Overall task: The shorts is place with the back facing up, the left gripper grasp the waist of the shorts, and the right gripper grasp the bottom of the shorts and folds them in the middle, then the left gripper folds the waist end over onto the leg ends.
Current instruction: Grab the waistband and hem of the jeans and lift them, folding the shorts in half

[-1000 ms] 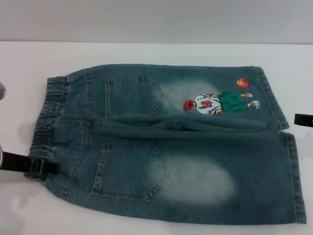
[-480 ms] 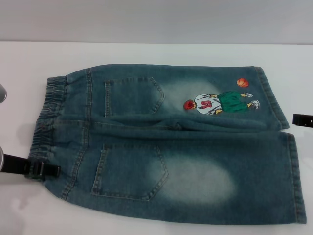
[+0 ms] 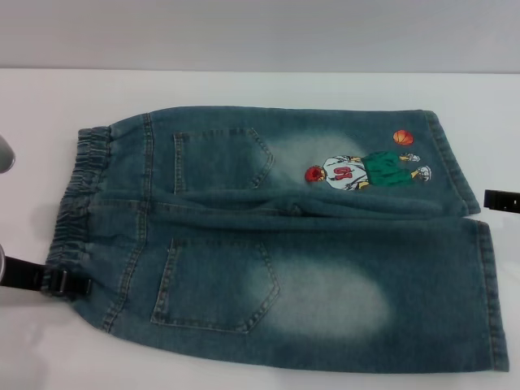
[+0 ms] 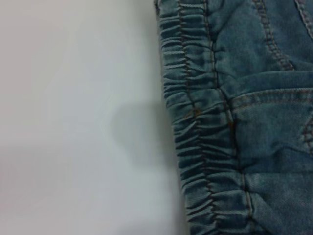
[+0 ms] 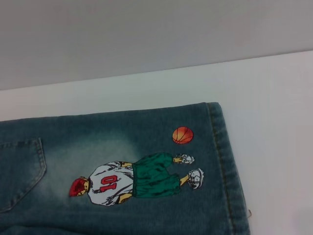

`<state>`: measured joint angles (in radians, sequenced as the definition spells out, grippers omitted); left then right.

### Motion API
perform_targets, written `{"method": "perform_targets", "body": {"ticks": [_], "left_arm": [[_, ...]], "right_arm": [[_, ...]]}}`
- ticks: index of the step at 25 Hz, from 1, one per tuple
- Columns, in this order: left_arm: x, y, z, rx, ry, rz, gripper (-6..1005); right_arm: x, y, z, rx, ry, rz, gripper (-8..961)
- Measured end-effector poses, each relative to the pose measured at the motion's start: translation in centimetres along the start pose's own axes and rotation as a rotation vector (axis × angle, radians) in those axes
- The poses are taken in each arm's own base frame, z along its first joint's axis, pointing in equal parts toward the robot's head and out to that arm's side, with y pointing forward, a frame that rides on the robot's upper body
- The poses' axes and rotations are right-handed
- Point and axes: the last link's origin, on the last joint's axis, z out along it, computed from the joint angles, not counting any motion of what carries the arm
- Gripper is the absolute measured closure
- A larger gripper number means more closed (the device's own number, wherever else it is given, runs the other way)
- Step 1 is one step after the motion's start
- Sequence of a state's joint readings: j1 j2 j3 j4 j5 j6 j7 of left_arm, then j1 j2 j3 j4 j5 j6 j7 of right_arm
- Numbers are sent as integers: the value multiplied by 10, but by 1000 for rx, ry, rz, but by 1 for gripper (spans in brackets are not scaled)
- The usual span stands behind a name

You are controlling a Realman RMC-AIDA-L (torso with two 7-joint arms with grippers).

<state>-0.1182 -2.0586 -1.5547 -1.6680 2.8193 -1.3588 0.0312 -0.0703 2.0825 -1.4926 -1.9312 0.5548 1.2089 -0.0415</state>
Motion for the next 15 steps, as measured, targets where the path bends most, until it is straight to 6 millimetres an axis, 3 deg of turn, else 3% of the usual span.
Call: {"method": "perform_targets", "body": {"ticks": [15], "left_arm": [[-1,11,3,-19,-22,33,272]], "right_arm": [[1,3,1,-8,3,-12,273]]}}
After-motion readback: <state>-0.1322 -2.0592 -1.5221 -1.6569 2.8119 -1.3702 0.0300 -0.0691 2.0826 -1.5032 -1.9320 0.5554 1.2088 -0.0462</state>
